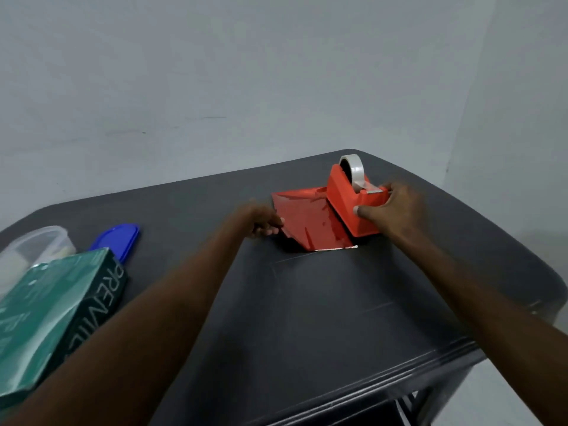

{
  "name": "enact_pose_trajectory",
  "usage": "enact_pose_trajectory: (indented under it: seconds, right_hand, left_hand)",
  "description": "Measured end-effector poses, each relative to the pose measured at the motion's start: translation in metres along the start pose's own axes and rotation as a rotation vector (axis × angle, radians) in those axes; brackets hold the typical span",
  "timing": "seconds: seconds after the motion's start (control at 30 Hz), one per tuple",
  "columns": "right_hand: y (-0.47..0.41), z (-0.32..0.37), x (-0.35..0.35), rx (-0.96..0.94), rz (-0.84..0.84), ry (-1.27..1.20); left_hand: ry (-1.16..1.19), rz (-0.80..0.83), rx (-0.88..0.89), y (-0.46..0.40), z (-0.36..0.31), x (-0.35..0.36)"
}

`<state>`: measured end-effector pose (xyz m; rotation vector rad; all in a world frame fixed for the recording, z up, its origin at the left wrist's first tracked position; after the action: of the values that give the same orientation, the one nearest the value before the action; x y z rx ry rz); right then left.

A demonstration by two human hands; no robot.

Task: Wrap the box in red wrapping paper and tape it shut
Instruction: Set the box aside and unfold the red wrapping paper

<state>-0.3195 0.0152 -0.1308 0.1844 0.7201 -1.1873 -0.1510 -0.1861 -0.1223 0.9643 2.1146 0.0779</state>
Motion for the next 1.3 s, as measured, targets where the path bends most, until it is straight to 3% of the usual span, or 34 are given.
enact_pose_trajectory:
  seconds: [0.27,0.57,0.67,0.73,0.77,0.83,0.97,1.17,1.3]
  right_hand:
    - [0.042,0.034,0.022,-0.048,0.028,-0.016]
    - [0.069,0.039,0.036,-0.049,0.075,0.008]
    - [0.070,0.039,0.036,-0.072,0.113,0.059]
    - [0.071,0.042,0.034,-0.090,0.112,0.090]
    - [0.072,0.044,0.033,-0.109,0.099,0.103]
    - [0.075,0.051,0.033,-0.192,0.040,0.093]
    - [0.088,0.064,0.040,-0.426,-0.084,0.017]
    - [0.109,0.078,0.063,-0.591,-0.053,0.025]
    - [0.122,0.090,0.078,-0.487,0.069,-0.087]
  left_hand:
    - [-0.056,-0.040,-0.112,0.061,0.060,-0.051]
    - [-0.063,-0.136,-0.130,0.076,0.088,-0.058]
    - [-0.329,-0.315,-0.015,0.073,0.089,-0.060]
    - [-0.571,-0.453,0.156,0.070,0.081,-0.054]
    - [-0.577,-0.476,0.241,0.068,0.077,-0.047]
    - [-0.525,-0.430,0.363,0.063,0.068,-0.029]
    - [-0.642,-0.362,0.428,0.053,0.061,0.005]
    - [-0.327,-0.486,0.457,0.054,0.071,0.002]
    - [0.106,-0.576,0.459,0.063,0.084,-0.014]
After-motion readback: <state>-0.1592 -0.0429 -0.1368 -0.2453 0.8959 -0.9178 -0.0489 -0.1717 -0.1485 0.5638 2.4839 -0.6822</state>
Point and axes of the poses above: each hand's wrist, its own y-axis away from the middle knuckle, its own x-axis out of the palm, z = x × y, the point moved 1 cm from there along -y, towards the middle knuckle, and after that the axes turned 9 degrees about x, right-handed, at the moved point
